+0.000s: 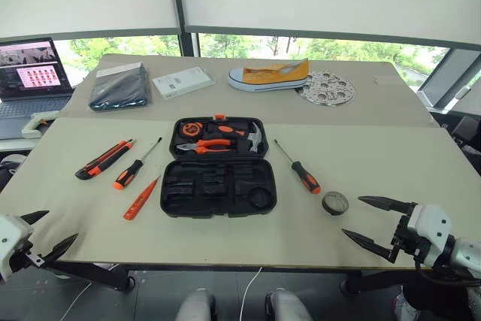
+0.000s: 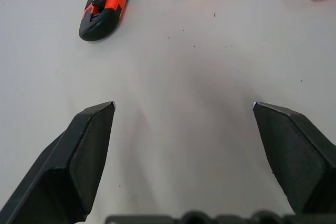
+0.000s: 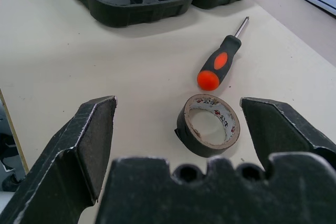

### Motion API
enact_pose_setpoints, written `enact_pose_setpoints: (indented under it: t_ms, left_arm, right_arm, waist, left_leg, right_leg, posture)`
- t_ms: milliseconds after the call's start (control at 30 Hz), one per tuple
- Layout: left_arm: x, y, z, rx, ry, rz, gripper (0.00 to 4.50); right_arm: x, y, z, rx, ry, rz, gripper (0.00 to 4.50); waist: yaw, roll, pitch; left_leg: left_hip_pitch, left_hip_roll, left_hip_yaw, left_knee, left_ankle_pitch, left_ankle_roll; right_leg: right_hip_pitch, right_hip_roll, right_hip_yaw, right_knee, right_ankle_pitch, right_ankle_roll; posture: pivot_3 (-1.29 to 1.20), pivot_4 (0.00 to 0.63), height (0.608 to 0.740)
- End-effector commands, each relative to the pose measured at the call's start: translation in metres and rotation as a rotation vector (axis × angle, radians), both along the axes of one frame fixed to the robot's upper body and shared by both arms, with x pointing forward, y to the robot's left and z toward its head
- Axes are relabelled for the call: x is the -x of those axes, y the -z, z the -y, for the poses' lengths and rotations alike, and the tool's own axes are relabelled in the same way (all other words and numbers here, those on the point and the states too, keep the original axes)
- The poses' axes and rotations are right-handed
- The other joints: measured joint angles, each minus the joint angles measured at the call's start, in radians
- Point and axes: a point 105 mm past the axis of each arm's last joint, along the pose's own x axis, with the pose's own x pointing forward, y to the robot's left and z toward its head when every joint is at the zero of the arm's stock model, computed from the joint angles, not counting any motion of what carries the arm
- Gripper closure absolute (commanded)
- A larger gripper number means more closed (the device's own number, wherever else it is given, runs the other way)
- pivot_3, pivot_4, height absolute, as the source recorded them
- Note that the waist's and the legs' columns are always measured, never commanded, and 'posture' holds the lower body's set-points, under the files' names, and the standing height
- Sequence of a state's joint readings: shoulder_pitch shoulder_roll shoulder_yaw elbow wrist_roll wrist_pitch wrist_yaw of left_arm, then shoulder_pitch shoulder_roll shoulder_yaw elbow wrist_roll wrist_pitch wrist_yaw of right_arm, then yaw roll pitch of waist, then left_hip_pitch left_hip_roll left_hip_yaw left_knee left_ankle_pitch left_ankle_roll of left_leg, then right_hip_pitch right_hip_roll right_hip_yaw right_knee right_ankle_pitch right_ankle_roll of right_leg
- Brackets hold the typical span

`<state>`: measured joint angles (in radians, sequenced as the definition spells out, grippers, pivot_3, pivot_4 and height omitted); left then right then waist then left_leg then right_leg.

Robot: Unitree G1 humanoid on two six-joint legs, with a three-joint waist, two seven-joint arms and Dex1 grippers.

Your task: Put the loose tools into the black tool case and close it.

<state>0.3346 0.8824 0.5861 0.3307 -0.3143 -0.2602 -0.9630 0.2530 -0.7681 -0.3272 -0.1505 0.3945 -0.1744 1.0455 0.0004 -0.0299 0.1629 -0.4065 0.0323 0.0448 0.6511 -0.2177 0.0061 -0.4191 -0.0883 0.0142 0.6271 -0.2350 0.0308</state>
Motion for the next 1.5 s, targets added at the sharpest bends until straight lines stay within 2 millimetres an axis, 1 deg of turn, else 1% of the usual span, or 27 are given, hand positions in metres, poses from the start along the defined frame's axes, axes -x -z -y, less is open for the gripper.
enact_pose_setpoints:
  t_ms: [33,100,133,200,267,333,367,467,567,700,733,833,900,967,1067,1133,1200,1267,1333,1400,1433,1467,1500]
  left_arm:
    - [-0.002,-0.02,-0.003,0.099,-0.044,0.036,0.0]
    - [-0.002,-0.03,-0.007,0.311,-0.141,0.064,0.0]
    - [0.001,-0.029,-0.007,0.393,-0.18,0.056,0.0]
    - [0.005,-0.026,-0.009,0.445,-0.247,0.068,0.0]
    - [0.007,-0.023,-0.012,0.494,-0.318,0.089,0.0]
    - [0.011,-0.016,-0.014,0.534,-0.392,0.088,0.0]
    - [0.012,-0.013,-0.013,0.541,-0.413,0.081,0.0]
    - [0.009,-0.009,0.006,0.605,-0.387,0.06,0.0]
    - [-0.014,-0.016,0.025,0.609,-0.349,0.063,0.0]
    - [-0.049,-0.028,0.05,0.611,-0.266,0.037,0.0]
    - [-0.059,-0.028,0.053,0.589,-0.261,0.018,0.0]
    - [-0.084,-0.021,0.059,0.541,-0.258,-0.039,0.0]
    - [-0.095,-0.016,0.06,0.518,-0.27,-0.066,0.0]
    - [-0.104,-0.009,0.057,0.5,-0.305,-0.094,0.0]
    - [-0.12,-0.001,0.056,0.48,-0.314,-0.114,0.0]
    - [-0.127,0.002,0.06,0.473,-0.287,-0.12,0.0]
    - [-0.135,0.003,0.069,0.489,-0.24,-0.113,0.0]
    - [-0.141,0.005,0.077,0.489,-0.206,-0.111,0.52]
    - [-0.145,0.009,0.08,0.482,-0.201,-0.119,1.1]
    - [-0.147,0.01,0.079,0.473,-0.203,-0.12,1.84]
    - [-0.147,0.011,0.077,0.472,-0.207,-0.12,2.32]
    - [-0.148,0.011,0.076,0.47,-0.208,-0.113,2.56]
    - [-0.148,0.01,0.075,0.474,-0.204,-0.104,2.98]
  right_arm:
    - [-0.005,-0.013,-0.009,-0.05,-0.058,0.064,0.11]
    - [-0.009,-0.024,-0.028,-0.195,-0.154,0.075,0.11]
    - [-0.011,-0.031,-0.038,-0.278,-0.182,0.078,0.11]
    - [-0.015,-0.041,-0.052,-0.365,-0.221,0.107,0.11]
    - [-0.015,-0.046,-0.065,-0.393,-0.255,0.151,0.11]
    - [-0.015,-0.052,-0.077,-0.424,-0.28,0.198,0.11]
    - [-0.015,-0.054,-0.08,-0.433,-0.285,0.212,0.11]
    - [-0.015,-0.058,-0.089,-0.466,-0.292,0.245,0.11]
    - [-0.015,-0.058,-0.095,-0.489,-0.304,0.212,0.11]
    - [-0.021,-0.06,-0.093,-0.483,-0.279,0.232,0.11]
    - [-0.022,-0.06,-0.092,-0.48,-0.276,0.233,0.11]
    - [-0.025,-0.058,-0.093,-0.466,-0.276,0.234,0.11]
    - [-0.026,-0.058,-0.094,-0.459,-0.277,0.233,0.11]
    - [-0.027,-0.057,-0.094,-0.456,-0.275,0.234,0.11]
    - [-0.028,-0.058,-0.094,-0.449,-0.263,0.24,0.11]
    - [-0.028,-0.059,-0.094,-0.448,-0.258,0.243,0.11]
    - [-0.029,-0.059,-0.094,-0.448,-0.253,0.245,0.11]
    - [-0.028,-0.058,-0.095,-0.447,-0.251,0.246,0.0]
    - [-0.028,-0.059,-0.095,-0.445,-0.25,0.246,0.0]
    - [-0.028,-0.059,-0.096,-0.444,-0.249,0.245,0.0]
    - [-0.028,-0.059,-0.096,-0.444,-0.249,0.245,0.0]
    - [-0.028,-0.059,-0.096,-0.443,-0.248,0.245,0.0]
    - [-0.028,-0.059,-0.096,-0.443,-0.247,0.245,0.0]
  waist:
    - [0.0,0.0,0.0]
    - [-0.007,-0.003,0.0]
    - [-0.014,-0.005,0.001]
    - [-0.017,-0.006,0.001]
    - [-0.016,-0.005,0.0]
    - [-0.014,-0.005,0.0]
    - [-0.014,-0.005,0.0]
    - [-0.011,-0.007,-0.001]
    - [0.001,-0.008,-0.001]
    - [0.012,-0.008,-0.001]
    - [0.012,-0.008,-0.001]
    - [0.01,-0.008,-0.001]
    - [0.004,-0.008,-0.001]
    - [-0.003,-0.008,-0.001]
    - [-0.009,-0.008,-0.001]
    - [-0.009,-0.008,-0.001]
    - [-0.009,-0.008,-0.001]
    - [-0.002,-0.007,-0.002]
    - [0.003,-0.007,-0.002]
    - [0.009,-0.007,-0.002]
    - [0.01,-0.007,-0.002]
    - [0.011,-0.007,-0.002]
    - [0.011,-0.007,-0.002]
  left_leg:
    - [0.0,0.0,0.0,0.0,0.0,0.0]
    - [0.0,0.001,0.0,0.0,0.0,0.0]
    - [0.0,0.002,0.001,0.001,0.0,0.0]
    - [0.001,0.007,-0.004,0.002,0.0,0.0]
    - [0.001,0.007,-0.006,0.002,0.0,0.0]
    - [0.002,0.008,-0.006,0.002,0.0,0.0]
    - [0.001,0.008,-0.005,0.002,0.0,0.0]
    - [0.001,0.009,-0.001,0.002,0.0,0.0]
    - [0.001,0.009,0.0,0.004,0.0,-0.001]
    - [0.001,0.013,0.001,0.008,0.0,-0.001]
    - [0.001,0.012,0.002,0.008,0.001,-0.002]
    - [0.002,0.012,0.003,0.008,0.004,-0.006]
    - [0.001,0.012,0.004,0.008,0.005,-0.008]
    - [0.001,0.013,0.004,0.008,0.005,-0.008]
    - [0.0,0.015,0.004,0.008,0.005,-0.008]
    - [0.0,0.016,0.004,0.008,0.005,-0.008]
    - [0.001,0.017,0.004,0.008,0.005,-0.008]
    - [0.001,0.017,0.004,0.008,0.005,-0.008]
    - [0.001,0.017,0.004,0.008,0.006,-0.009]
    - [0.001,0.017,0.004,0.008,0.006,-0.009]
    - [0.001,0.017,0.004,0.008,0.006,-0.009]
    - [0.001,0.017,0.004,0.008,0.006,-0.009]
    - [0.001,0.017,0.004,0.008,0.006,-0.009]
  right_leg:
    - [0.0,0.0,0.0,0.0,0.0,0.0]
    - [0.0,0.001,0.0,0.001,0.0,0.0]
    - [0.0,0.002,0.001,0.001,0.0,0.001]
    - [0.0,0.006,0.001,0.002,0.001,0.0]
    - [0.0,0.007,0.001,0.002,0.001,0.0]
    - [-0.001,0.008,0.002,0.003,0.001,-0.001]
    - [-0.001,0.009,0.002,0.003,0.001,-0.002]
    - [-0.001,0.01,0.002,0.003,0.004,-0.007]
    - [-0.001,0.01,0.002,0.003,0.006,-0.009]
    - [0.0,0.013,0.001,0.003,0.005,-0.01]
    - [0.0,0.012,0.0,0.004,0.004,-0.011]
    - [0.0,0.014,0.001,0.004,0.006,-0.012]
    - [-0.001,0.016,0.002,0.004,0.008,-0.012]
    - [-0.001,0.018,0.003,0.004,0.011,-0.008]
    - [-0.003,0.021,0.003,0.004,0.014,-0.015]
    - [-0.003,0.023,0.003,0.005,0.013,-0.016]
    - [-0.002,0.024,0.003,0.005,0.013,-0.016]
    - [-0.002,0.024,0.004,0.005,0.013,-0.016]
    - [-0.002,0.024,0.004,0.005,0.013,-0.015]
    - [-0.002,0.024,0.004,0.005,0.014,-0.014]
    - [-0.002,0.024,0.004,0.005,0.014,-0.014]
    - [-0.002,0.024,0.004,0.005,0.014,-0.014]
    - [-0.002,0.024,0.004,0.005,0.014,-0.014]
  posture:
    - [0.0,0.15,0.74]
    - [0.0,0.15,0.74]
    - [0.0,0.15,0.74]
    - [0.0,0.15,0.74]
    - [0.0,0.15,0.74]
    - [0.0,0.15,0.74]
    - [0.0,0.15,0.74]
    - [0.0,0.15,0.74]
    - [0.0,0.15,0.74]
    - [0.0,0.15,0.74]
    - [0.0,0.15,0.74]
    - [0.0,0.15,0.74]
    - [0.0,0.15,0.74]
    - [0.0,0.15,0.74]
    - [0.0,0.15,0.74]
    - [0.0,0.15,0.74]
    - [0.0,0.15,0.74]
    - [0.0,0.15,0.74]
    - [0.0,0.15,0.74]
    - [0.0,0.15,0.74]
    - [0.0,0.15,0.74]
    - [0.0,0.15,0.74]
    - [0.0,0.15,0.74]
